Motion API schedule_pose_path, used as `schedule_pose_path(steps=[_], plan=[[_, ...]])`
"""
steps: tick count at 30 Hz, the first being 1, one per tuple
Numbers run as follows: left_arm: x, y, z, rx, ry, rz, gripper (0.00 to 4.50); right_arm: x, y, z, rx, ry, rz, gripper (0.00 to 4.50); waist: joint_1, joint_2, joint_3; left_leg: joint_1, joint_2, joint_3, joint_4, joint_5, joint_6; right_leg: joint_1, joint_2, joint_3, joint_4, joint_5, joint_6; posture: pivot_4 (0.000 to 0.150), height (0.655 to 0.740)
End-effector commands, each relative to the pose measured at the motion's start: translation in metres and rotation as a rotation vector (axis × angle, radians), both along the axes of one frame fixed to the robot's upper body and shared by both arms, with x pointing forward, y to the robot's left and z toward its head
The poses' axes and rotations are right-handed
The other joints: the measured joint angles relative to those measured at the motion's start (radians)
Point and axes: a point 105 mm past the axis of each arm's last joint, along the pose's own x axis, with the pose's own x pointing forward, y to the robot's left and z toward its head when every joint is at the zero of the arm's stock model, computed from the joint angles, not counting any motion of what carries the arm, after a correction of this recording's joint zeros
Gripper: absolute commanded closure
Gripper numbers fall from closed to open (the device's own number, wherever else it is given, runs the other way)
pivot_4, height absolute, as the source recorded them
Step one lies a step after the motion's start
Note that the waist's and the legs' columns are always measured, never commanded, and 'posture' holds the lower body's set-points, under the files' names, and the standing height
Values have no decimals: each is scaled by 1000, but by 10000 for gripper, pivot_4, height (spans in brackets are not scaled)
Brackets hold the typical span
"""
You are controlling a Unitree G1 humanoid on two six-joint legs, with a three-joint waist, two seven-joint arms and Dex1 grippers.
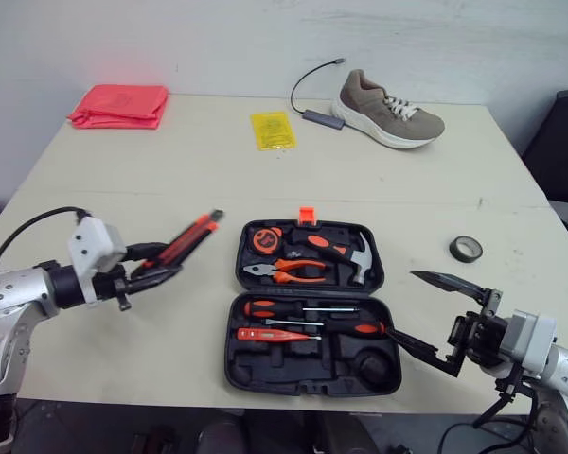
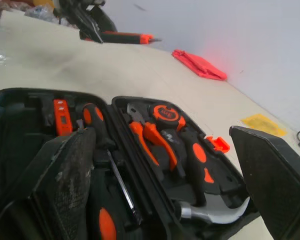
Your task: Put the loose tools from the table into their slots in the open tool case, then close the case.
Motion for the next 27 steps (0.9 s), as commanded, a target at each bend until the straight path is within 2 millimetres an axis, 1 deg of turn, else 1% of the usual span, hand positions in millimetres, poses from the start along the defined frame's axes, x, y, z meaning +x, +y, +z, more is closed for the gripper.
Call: schedule_pose_path(steps=[1, 2, 5, 8, 10, 19, 23, 27], plan=[[-26, -39, 2, 26, 20, -228, 29278, -4, -2, 6, 8, -19, 8, 0, 0, 0, 0, 0, 0, 0, 0, 0, 0, 0, 0, 0, 0, 0, 0, 1500, 7400], [-32, -50, 2, 27, 33, -281, 29278, -3, -2, 6, 11, -16, 6, 0, 0, 0, 0, 0, 0, 0, 0, 0, 0, 0, 1, 1, 0, 0, 0, 1500, 7400], [-45, -71, -6, 91, 58, -388, 29278, -5, -2, 4, 11, 2, 11, 0, 0, 0, 0, 0, -1, 0, 1, 0, 0, 0, 2, 2, 0, 0, 1, 1500, 7400], [-50, -86, -16, 172, 74, -442, 29278, -9, -1, 2, 6, 31, 16, 0, 0, 1, 0, 0, -2, 0, 1, 0, 0, 1, 4, 3, 0, 0, 1, 1500, 7400], [-52, -92, -21, 209, 82, -455, 29278, -12, -1, 2, 2, 48, 19, 0, 0, 1, 0, 0, -1, 0, 1, 1, -1, 1, 5, 4, -1, 0, 1, 1500, 7400], [-62, -108, -48, 295, 159, -486, 29278, -34, -9, -9, -69, 155, 39, 0, 1, 1, 1, 1, 1, 0, 2, 1, -2, 1, 8, 7, -1, 0, 1, 1500, 7400], [-61, -106, -63, 369, 151, -488, 29278, -37, -11, -10, -69, 173, 35, 0, 1, 2, 0, 1, 1, 0, 2, 1, -2, 1, 8, 7, -1, 0, 1, 1500, 7400], [-58, -110, -69, 403, 127, -488, 29278, -37, -10, -10, -66, 177, 29, 0, 2, 2, 0, 1, 1, 0, 2, 1, -2, 1, 8, 8, -1, 0, 0, 1500, 7400]])
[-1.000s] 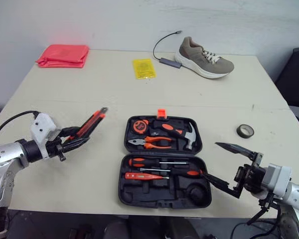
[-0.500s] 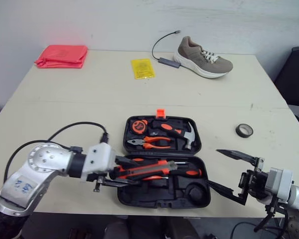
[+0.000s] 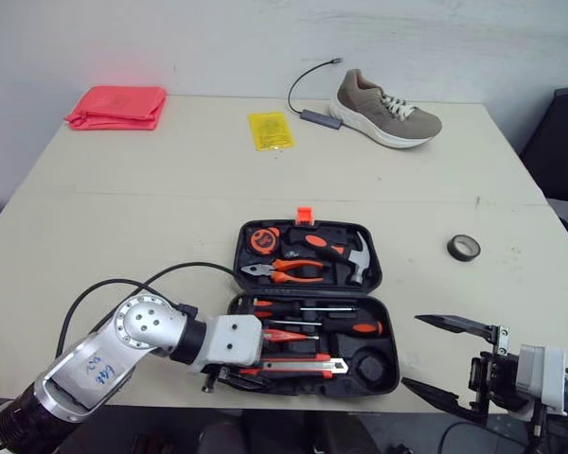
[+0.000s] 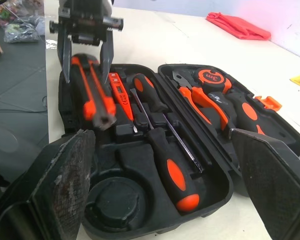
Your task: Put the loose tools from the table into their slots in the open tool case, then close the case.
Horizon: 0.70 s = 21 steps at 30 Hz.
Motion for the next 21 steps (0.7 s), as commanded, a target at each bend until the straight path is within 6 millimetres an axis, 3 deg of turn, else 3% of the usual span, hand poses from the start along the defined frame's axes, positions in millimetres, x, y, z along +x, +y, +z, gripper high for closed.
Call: schedule_pose_path(steps=[1, 8, 18, 19, 21], plan=[[0, -5, -2, 26, -54, -39, 29278, -2, 2, 10, 0, -38, 8, 0, 0, 0, 0, 0, 0, 0, 0, 0, 0, 0, 0, 0, 0, 0, 0, 1500, 7400], [15, -3, -7, 59, -89, 39, 29278, -2, 2, 10, 2, -46, -6, 0, 1, 0, 0, 0, 0, 0, 0, 0, 0, 0, 0, 0, 0, 0, 0, 1500, 7400], [11, -11, -8, 30, -47, 6, 29278, -1, 4, 8, 8, -50, -23, 0, 2, 1, -1, 0, 0, 0, 0, 1, 2, 1, -2, 1, 0, 0, 0, 1500, 7400], [9, -13, -6, 16, -33, 1, 21278, -1, 4, 8, 9, -50, -24, 0, 2, 1, -1, 0, 0, 0, 0, 1, 2, 1, -2, 1, 0, 0, 1, 1500, 7400], [12, -17, -1, -25, -60, -7, 14950, -1, 4, 8, 10, -49, -26, 0, 2, 1, -1, 0, 0, 0, 0, 1, 2, 1, -2, 0, 1, 0, 1, 1500, 7400]])
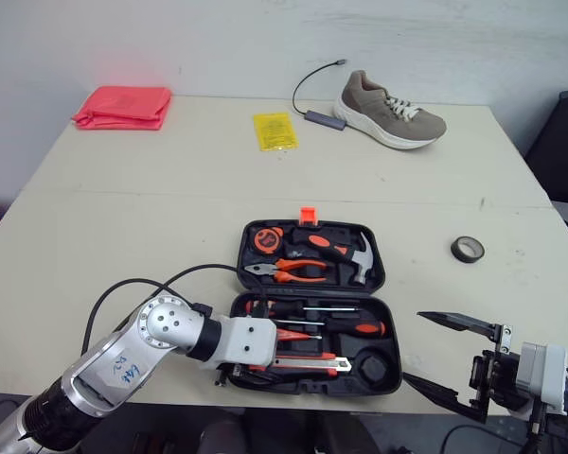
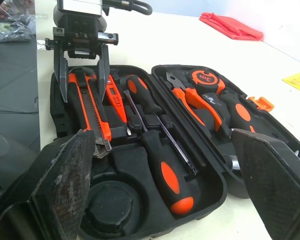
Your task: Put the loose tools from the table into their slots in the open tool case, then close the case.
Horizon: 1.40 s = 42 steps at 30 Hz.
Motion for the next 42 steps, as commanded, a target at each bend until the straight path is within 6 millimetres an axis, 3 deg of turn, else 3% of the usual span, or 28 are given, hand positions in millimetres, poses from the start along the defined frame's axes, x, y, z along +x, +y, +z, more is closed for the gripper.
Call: schedule_pose_path(steps=[1, 2, 12, 16, 21, 22, 30, 42], plan=[[2, -7, 11, -73, -40, -31, 10650, -3, 4, 6, 4, -31, 9, 0, 0, 0, 0, 0, 0, 0, 0, 0, 0, 0, 0, 0, 0, 0, 0, 1500, 7400], [2, -9, 15, -101, -56, -47, 6422, -2, 4, 5, 5, -31, 8, 0, 0, 0, 0, 0, 0, 0, 0, 0, 0, 0, 0, 0, 0, 0, 0, 1500, 7400], [-9, 2, 50, -330, -41, -172, 6422, 0, 3, 3, 9, -34, 3, 0, -2, 0, 0, 0, 0, 0, 0, 0, -1, 0, 2, 0, 0, 0, 0, 1500, 7400], [-8, 5, 49, -379, -2, -165, 18920, 1, 2, 2, 14, -35, -8, 0, -1, 0, 0, 0, 0, 0, 0, 0, -1, 0, 2, 0, 0, 0, 0, 1500, 7400], [-3, 2, 34, -386, -3, -155, 43051, 1, 3, 0, 17, -38, -22, 0, -1, 0, 0, 0, -1, 0, 0, 0, -1, 0, 2, 0, 0, 0, 0, 1500, 7400], [-2, 1, 31, -383, 1, -152, 44798, 1, 2, 0, 17, -38, -23, 0, -1, 0, 0, 0, -1, 0, 1, 0, -1, 0, 2, 0, 0, 0, 0, 1500, 7400], [0, -3, 1, -317, 22, -108, 44798, -1, -1, -2, 7, -42, -48, 0, -2, 0, 0, 0, 0, 0, 0, 0, -1, 0, 2, 0, 0, 0, 0, 1500, 7400], [13, -5, -17, -228, 12, -61, 44798, -2, -4, -6, 1, -31, -54, 0, -1, 1, 0, 0, 0, 0, 0, 0, -1, 0, 1, 0, 0, 0, 0, 1500, 7400]])
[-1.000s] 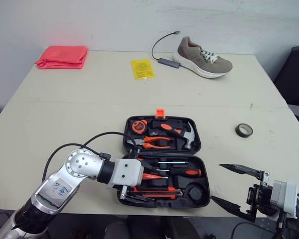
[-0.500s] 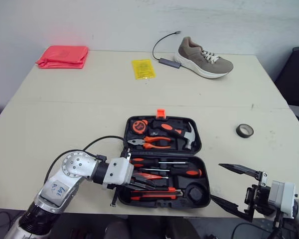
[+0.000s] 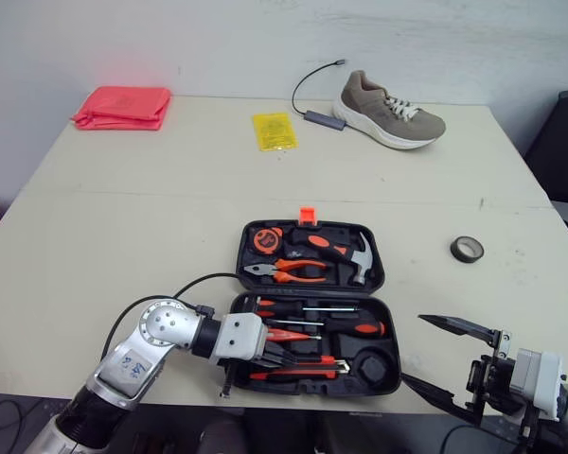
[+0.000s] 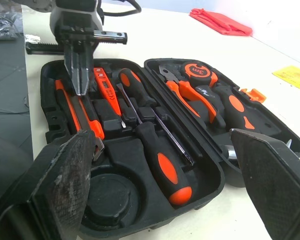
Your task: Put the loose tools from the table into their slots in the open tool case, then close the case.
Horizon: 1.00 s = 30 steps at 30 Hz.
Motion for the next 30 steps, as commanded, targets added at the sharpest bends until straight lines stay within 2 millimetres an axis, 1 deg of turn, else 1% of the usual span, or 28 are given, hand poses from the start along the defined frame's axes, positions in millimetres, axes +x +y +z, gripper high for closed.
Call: schedule_pose_path(steps=[1, 8, 12, 17, 20, 23, 26, 29, 30], plan=[[3, 3, -13, 86, -2, 18, 44798, 0, -2, 3, -7, -23, -9, 0, 1, 1, -1, 0, 0, 0, 0, 0, 0, 0, 0, 0, 0, 0, 0, 1500, 7400], [-6, 6, -25, 169, 37, -39, 44798, 1, -2, 3, -6, -28, -17, 0, 0, 3, -5, 1, 0, 0, 0, 0, 0, 1, 0, 0, 0, 0, 0, 1500, 7400], [-1, 9, -39, 250, 46, -9, 44798, 2, -3, 3, -7, -31, -25, 0, 0, 4, -7, 1, 0, 0, -1, 0, 0, 1, 0, 0, 0, 0, 0, 1500, 7400], [3, 12, -40, 251, 66, 37, 44798, 5, -4, 5, -9, -44, -35, 0, 1, 6, -10, 2, 0, 0, -1, 0, 1, 2, -1, 0, 0, 0, 0, 1500, 7400], [7, 3, -23, 105, 9, 30, 44798, 4, -7, 5, -14, -42, -42, 0, 0, 7, -11, 2, 1, 0, 0, 0, 1, 2, -1, 0, 0, 0, 0, 1500, 7400], [5, 0, -7, 6, -3, 2, 44798, 5, -9, 4, -16, -40, -52, 0, 1, 6, -11, 1, 1, 0, 0, 0, 2, 2, -2, 0, 0, 0, 0, 1500, 7400], [5, 2, 11, -93, -37, 0, 44798, 6, -13, 5, -18, -45, -70, 0, 0, 6, -10, 1, 1, 0, -1, 0, 2, 1, -2, 0, 0, 0, 0, 1500, 7400], [13, 12, 33, -189, -6, 86, 44798, 8, -25, 8, -17, -59, -128, 0, 0, 6, -10, 0, 1, 0, -1, 0, 2, 0, -1, 0, 0, 0, 0, 1500, 7400], [18, 19, 40, -210, -12, 127, 42420, 8, -31, 9, -19, -64, -157, 0, 0, 6, -10, 0, 2, 0, -1, 0, 1, 0, -1, 0, 0, 0, 0, 1500, 7400]])
